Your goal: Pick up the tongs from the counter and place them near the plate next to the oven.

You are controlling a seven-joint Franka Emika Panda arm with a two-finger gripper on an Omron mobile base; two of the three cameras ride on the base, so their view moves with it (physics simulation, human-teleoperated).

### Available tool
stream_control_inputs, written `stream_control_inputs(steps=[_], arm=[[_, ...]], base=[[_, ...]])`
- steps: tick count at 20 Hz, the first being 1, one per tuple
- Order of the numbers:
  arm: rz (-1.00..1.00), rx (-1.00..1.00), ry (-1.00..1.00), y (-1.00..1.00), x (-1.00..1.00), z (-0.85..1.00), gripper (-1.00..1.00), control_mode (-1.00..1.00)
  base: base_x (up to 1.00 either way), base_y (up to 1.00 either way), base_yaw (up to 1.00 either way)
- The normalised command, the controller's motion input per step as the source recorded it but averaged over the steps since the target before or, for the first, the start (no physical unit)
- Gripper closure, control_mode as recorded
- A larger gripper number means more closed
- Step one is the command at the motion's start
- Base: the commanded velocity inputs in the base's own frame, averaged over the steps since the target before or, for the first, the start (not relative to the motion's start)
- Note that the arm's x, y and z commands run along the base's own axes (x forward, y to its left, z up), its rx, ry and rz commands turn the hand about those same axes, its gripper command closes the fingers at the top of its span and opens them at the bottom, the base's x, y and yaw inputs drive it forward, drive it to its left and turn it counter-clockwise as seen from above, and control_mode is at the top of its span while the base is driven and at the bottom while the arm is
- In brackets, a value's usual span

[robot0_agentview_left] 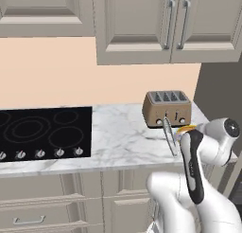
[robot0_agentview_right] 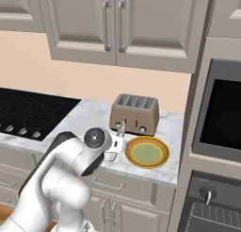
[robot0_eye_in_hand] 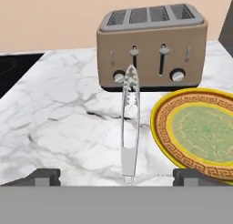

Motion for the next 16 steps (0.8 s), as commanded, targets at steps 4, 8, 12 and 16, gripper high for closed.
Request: stream_control_inputs(steps=[4, 8, 12, 16], arm=[[0.1, -0.15, -0.1, 0.02, -1.0, 0.83, -1.0, -1.0], [0.01, -0.24, -0.05, 0.16, -1.0, 0.83, -1.0, -1.0], [-0.1, -0.3, -0.17, 0.36, -1.0, 0.39, -1.0, -1.0], [-0.13, -0.38, -0.31, 0.89, -1.0, -0.05, -1.0, -1.0]], base=[[0.0, 0.0, 0.0], [0.0, 0.0, 0.0], [0.0, 0.0, 0.0], [0.0, 0.0, 0.0]])
